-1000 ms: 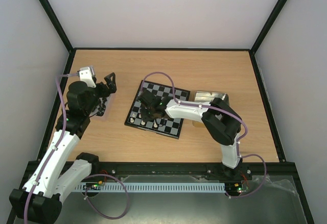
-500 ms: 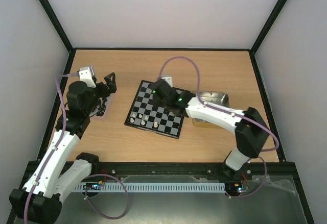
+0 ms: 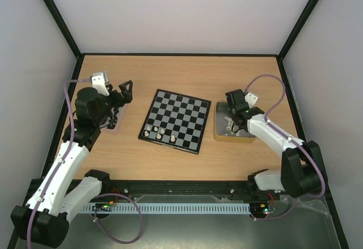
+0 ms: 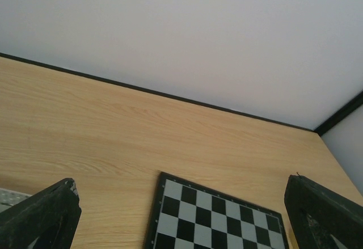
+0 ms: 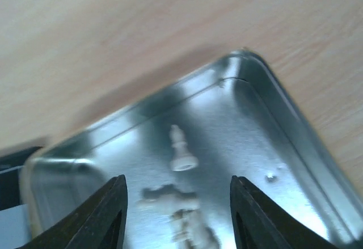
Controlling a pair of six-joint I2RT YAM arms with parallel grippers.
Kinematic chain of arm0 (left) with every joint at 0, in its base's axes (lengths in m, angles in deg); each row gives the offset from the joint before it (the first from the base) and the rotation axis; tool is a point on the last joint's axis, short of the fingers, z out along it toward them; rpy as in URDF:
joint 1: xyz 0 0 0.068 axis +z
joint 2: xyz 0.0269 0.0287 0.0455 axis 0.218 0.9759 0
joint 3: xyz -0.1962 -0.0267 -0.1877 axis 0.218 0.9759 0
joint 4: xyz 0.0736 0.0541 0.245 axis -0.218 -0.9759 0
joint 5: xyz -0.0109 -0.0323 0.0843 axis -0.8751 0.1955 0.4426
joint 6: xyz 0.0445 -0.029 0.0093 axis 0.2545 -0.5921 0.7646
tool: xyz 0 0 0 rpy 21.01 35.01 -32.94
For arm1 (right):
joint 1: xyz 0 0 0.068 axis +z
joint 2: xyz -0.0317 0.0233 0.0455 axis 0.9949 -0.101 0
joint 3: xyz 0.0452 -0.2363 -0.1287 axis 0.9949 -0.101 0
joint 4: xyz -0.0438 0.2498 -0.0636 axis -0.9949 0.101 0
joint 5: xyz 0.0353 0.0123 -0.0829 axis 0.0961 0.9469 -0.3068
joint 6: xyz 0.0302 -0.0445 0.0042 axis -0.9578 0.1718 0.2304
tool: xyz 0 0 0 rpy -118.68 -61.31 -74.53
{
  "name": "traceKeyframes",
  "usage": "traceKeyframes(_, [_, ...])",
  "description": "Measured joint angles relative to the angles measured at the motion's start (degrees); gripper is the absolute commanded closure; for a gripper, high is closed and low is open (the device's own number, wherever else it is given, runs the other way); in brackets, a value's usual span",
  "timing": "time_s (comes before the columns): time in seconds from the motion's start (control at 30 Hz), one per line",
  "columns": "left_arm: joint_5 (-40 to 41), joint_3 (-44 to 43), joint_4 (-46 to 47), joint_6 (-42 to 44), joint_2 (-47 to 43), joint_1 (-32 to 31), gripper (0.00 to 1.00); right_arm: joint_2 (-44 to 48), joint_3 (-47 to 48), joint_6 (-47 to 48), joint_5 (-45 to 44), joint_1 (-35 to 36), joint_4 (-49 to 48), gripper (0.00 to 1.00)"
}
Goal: Set up the chess pieces on the board
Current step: Pick up the chess piece from the storage box.
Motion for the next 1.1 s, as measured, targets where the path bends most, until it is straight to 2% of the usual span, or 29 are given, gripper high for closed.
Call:
traceKeyframes(0.3, [-9.0,-0.7,0.9,0.5,3.2,0.0,0.01,-9.3,-1.4,1.9,7.0,-7.2,-3.6,0.52])
traceKeyframes(0.47, [-10.0,-0.7,0.9,0.5,4.0,0.0,0.01,-14.1,-1.2,4.7,10.0,-9.4,-5.7,0.53])
traceKeyframes(0.87, [-10.2,-0.7,0.8,0.3,5.7,0.0,0.01,-18.2,1.0,10.6,11.6,-9.6,-6.5,0.70])
traceKeyframes(1.1, [-9.7,-0.7,0.8,-0.1,5.7,0.0,0.01,-18.7,1.0,12.2,11.7,-9.6,-6.7,0.66])
